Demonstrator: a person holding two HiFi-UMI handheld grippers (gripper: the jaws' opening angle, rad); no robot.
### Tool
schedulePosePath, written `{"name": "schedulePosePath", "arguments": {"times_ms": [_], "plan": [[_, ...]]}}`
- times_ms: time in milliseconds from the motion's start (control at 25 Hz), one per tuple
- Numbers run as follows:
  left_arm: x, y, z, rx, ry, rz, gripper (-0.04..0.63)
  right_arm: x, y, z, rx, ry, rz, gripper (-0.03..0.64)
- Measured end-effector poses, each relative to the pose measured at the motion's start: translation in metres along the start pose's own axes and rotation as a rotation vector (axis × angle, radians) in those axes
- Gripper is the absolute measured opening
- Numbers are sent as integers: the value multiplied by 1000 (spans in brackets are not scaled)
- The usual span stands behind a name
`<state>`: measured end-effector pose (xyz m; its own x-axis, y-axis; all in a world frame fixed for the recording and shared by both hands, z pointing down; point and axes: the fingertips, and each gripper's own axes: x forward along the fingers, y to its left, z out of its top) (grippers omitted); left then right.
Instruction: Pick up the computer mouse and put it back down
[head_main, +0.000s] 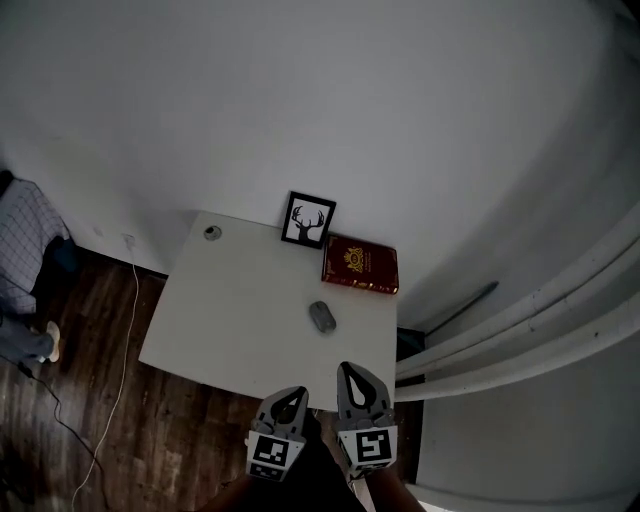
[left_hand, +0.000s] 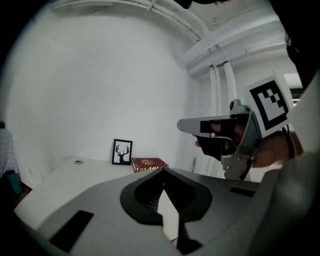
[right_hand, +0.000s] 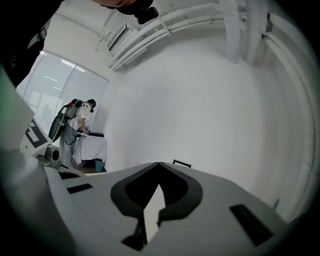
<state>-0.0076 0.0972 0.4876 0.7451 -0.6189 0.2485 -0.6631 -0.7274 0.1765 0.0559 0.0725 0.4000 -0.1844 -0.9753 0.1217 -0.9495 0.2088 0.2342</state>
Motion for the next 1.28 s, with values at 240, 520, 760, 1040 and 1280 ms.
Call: {"name": "schedulePosePath", "arguments": {"times_ms": [240, 520, 760, 1040, 1280], "plan": [[41, 7, -2, 19, 72, -25, 2, 36, -26, -25, 35, 8, 20, 20], [81, 16, -12, -1, 136, -6, 2, 66, -46, -58, 77, 96, 59, 20], [93, 19, -30, -21, 198, -16, 2, 75, -49, -100, 69, 200, 91, 20], [107, 24, -42, -39, 242, -21, 2, 96, -52, -137, 157, 336, 145, 20], [119, 36, -45, -35, 273, -5, 2, 120, -42, -186, 236, 577, 244, 21]]}}
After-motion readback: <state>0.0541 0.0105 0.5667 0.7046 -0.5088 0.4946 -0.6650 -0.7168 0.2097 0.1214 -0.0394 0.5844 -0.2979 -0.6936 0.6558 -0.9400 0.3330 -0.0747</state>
